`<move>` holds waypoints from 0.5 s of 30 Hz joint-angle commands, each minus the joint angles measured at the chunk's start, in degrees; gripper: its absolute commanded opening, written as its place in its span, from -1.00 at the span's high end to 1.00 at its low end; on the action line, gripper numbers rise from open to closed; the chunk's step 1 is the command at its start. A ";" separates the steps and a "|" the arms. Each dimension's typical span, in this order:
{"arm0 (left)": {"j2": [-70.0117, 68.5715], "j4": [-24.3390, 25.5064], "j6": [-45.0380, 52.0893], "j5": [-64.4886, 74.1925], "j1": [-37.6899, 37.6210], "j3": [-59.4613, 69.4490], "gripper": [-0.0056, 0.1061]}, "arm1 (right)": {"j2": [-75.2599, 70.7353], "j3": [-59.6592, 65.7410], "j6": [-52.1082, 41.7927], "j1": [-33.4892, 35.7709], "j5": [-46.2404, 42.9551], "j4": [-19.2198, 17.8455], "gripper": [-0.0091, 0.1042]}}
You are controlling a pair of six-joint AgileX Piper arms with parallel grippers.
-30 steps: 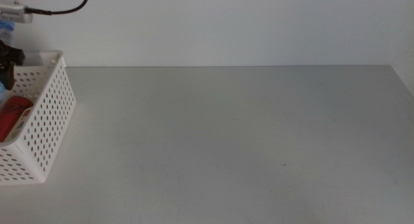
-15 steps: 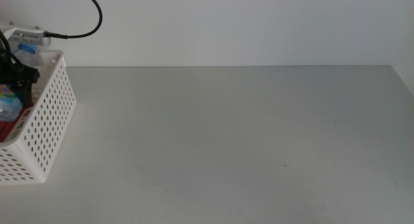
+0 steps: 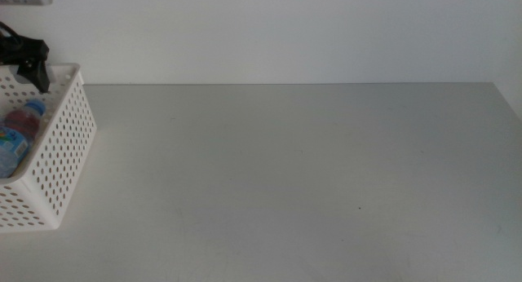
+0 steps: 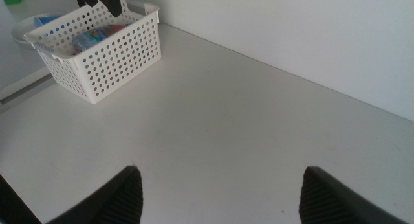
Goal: Use arms to grab the bottles and put them into the dustbin to the left of the table.
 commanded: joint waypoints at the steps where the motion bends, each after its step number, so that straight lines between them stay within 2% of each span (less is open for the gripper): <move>1: -5.86 -3.12 -1.65 4.31 -2.27 -1.84 -0.78 | 0.43 -1.79 -0.71 0.15 -3.67 -0.92 -0.25; 8: -13.15 -0.72 -11.18 -1.20 -11.83 -1.84 -0.78 | 0.43 -1.79 -0.71 0.15 -3.67 -0.92 -0.25; 15: -17.92 3.66 -11.86 -13.07 -19.55 -1.84 -0.78 | 0.43 -1.79 -0.71 0.15 -3.67 -1.99 -0.25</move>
